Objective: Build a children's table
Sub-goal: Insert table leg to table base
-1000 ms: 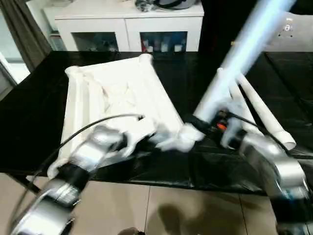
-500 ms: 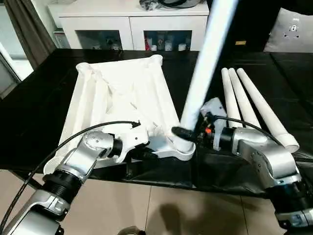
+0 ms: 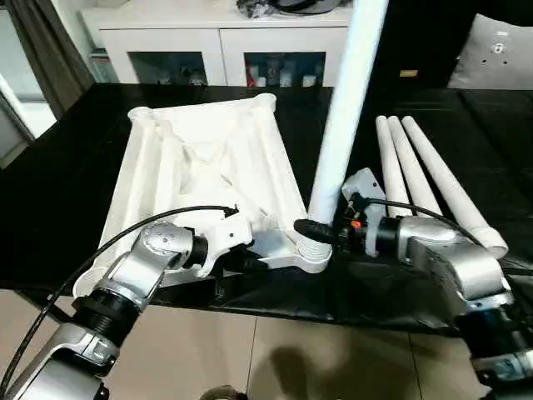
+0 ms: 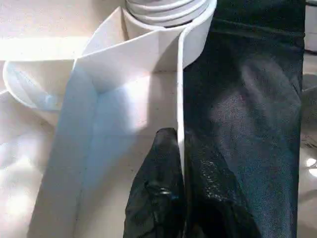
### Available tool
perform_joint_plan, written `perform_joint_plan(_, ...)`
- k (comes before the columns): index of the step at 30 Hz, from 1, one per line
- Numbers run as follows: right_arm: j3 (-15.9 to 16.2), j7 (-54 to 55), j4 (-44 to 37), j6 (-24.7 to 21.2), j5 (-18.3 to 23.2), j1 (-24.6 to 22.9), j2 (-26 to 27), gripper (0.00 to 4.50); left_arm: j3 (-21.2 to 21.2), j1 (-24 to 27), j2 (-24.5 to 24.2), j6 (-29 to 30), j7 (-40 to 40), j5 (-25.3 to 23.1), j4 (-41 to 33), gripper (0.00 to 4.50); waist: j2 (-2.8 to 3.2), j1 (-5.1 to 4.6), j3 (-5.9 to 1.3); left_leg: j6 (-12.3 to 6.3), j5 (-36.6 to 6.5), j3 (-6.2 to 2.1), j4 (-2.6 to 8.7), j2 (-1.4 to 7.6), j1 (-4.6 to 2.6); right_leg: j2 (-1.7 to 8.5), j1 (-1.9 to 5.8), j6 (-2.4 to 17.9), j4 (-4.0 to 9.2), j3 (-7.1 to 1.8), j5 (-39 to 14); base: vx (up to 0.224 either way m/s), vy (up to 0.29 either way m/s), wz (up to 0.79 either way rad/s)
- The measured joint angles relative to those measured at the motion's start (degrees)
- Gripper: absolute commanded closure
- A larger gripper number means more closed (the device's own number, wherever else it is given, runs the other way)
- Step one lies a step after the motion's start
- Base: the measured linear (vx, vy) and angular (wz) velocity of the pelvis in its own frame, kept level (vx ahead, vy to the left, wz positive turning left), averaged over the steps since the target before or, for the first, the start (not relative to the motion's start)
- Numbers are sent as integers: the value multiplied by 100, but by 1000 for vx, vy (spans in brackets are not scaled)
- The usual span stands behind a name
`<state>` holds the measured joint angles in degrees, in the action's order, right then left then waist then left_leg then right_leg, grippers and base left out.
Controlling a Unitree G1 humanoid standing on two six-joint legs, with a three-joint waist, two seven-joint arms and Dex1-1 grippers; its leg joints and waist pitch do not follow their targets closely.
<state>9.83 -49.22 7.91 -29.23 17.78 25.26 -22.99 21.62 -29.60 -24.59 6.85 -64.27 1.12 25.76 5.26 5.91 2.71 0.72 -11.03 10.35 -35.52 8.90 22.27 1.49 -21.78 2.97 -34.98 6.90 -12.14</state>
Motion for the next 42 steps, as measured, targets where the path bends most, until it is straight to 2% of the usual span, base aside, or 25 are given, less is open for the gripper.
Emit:
perform_joint_plan(2, 5, 42, 37, 56, -14, 0, 43, 259, -46, 13, 9, 76, 4, 36, 1, 396, -3, -12, 0, 0, 0, 0, -1, 0, -2, 0, 2, 1, 0, 0, 1, 0, 0, 0)
perform_joint_plan(6, 2, 65, 89, 81, -45, -1, 81, 259, -90, 46, 5, 175, 0, 136, 1, 374, -28, -8, -14, 1, 1, 0, -1, 0, -9, 0, 7, 3, -3, 0, 3, 0, 0, 0)
perform_joint_plan(7, -2, 67, 113, 107, -61, -2, 98, 259, -97, 52, 3, 153, 31, 132, 12, 352, -33, -9, -17, 1, 1, 0, -1, 1, -11, 0, 9, 5, -3, 0, 5, 0, 0, 0)
perform_joint_plan(9, -4, 78, 123, 127, -68, -11, 111, 259, -123, 53, 4, 99, 97, 130, 61, 352, -41, -10, -21, 2, 1, 0, -1, 1, -12, 0, 10, 6, -2, 0, 7, 0, 0, 0)
perform_joint_plan(11, -6, 103, 128, 158, -75, -30, 128, 259, -180, 52, 7, 31, 135, 128, 127, 383, -50, -10, -27, 2, 1, 0, -1, 1, -16, 0, 14, 6, -2, 0, 7, 0, 0, 0)
perform_joint_plan(14, -7, 121, 127, 217, -126, -46, 138, 259, -181, 62, 24, -64, 100, 129, 182, 383, -52, -7, -28, 13, -5, 0, -1, 1, -21, 0, 20, 5, -2, 0, 9, 0, 0, 0)
perform_joint_plan(17, -4, 120, 126, 241, -152, -52, 151, 259, -181, 63, 29, -106, 127, 124, 212, 424, -55, -7, -30, 22, -10, 0, -1, 1, -29, 0, 27, 5, -2, 0, 11, 0, 0, 0)
perform_joint_plan(20, -3, 119, 126, 250, -167, -59, 151, 259, -154, 63, 25, -162, 77, 94, 213, 427, -56, -10, -30, 22, -10, -1, -1, 1, -33, 0, 31, 5, 0, 0, 11, 0, 0, 0)
perform_joint_plan(22, -5, 115, 125, 260, -167, -67, 151, 259, -132, 63, 15, -241, 77, 25, 218, 446, -58, -11, -32, 23, -11, -1, -1, 1, -33, 0, 33, 5, 1, 0, 11, 0, 0, 0)
perform_joint_plan(36, -24, -132, 377, 341, -168, 14, 179, 259, -89, 9, -8, -417, -83, -42, 270, 450, -67, -12, -39, 25, -12, 0, -1, 1, -31, 0, 32, 5, 3, 0, 10, 0, 0, 0)
perform_joint_plan(42, -430, -137, 831, 375, 177, 5, 392, 259, -135, -47, 75, -273, -118, -16, 334, 450, -64, 15, -41, 25, -13, 0, -2, 2, -29, 1, 32, 8, 4, 0, 12, 0, 0, 0)
